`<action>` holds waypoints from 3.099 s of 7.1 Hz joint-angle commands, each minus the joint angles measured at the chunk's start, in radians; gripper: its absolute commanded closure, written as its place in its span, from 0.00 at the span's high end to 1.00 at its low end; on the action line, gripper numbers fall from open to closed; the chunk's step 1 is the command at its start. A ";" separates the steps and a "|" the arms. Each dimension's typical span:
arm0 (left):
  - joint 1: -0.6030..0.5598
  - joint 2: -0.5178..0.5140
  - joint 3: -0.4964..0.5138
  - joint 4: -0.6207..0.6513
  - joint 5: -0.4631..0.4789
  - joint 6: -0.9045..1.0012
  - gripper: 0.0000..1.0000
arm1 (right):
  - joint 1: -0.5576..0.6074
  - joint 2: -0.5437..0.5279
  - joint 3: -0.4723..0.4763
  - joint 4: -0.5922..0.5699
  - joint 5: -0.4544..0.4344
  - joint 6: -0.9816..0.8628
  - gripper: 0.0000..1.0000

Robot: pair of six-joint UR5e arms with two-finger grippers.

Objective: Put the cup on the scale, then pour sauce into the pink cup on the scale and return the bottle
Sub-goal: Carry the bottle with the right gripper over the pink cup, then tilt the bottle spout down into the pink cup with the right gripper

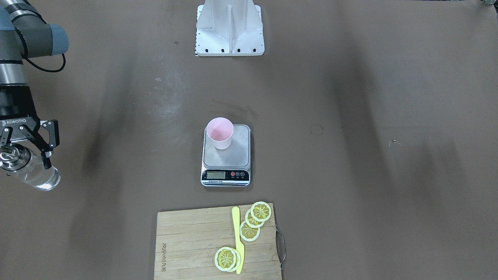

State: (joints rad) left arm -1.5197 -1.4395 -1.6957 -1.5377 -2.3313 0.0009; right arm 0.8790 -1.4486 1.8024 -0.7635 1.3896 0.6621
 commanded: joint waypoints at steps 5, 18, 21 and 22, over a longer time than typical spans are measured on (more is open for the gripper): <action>-0.051 -0.030 0.015 -0.006 -0.003 0.059 0.98 | -0.229 0.293 0.084 -0.633 -0.349 -0.158 0.00; -0.077 -0.061 0.102 -0.087 -0.005 0.048 0.98 | -0.558 0.447 -0.086 -1.002 -0.768 -0.438 0.00; -0.077 -0.061 0.102 -0.087 -0.005 0.047 0.98 | -0.589 0.445 -0.083 -1.033 -0.807 -0.443 0.00; -0.079 -0.061 0.102 -0.087 -0.005 0.047 0.98 | -0.597 0.447 -0.084 -1.034 -0.820 -0.450 0.00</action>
State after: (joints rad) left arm -1.5975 -1.5001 -1.5939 -1.6245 -2.3361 0.0478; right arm 0.2930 -1.0025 1.7185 -1.7946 0.5848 0.2191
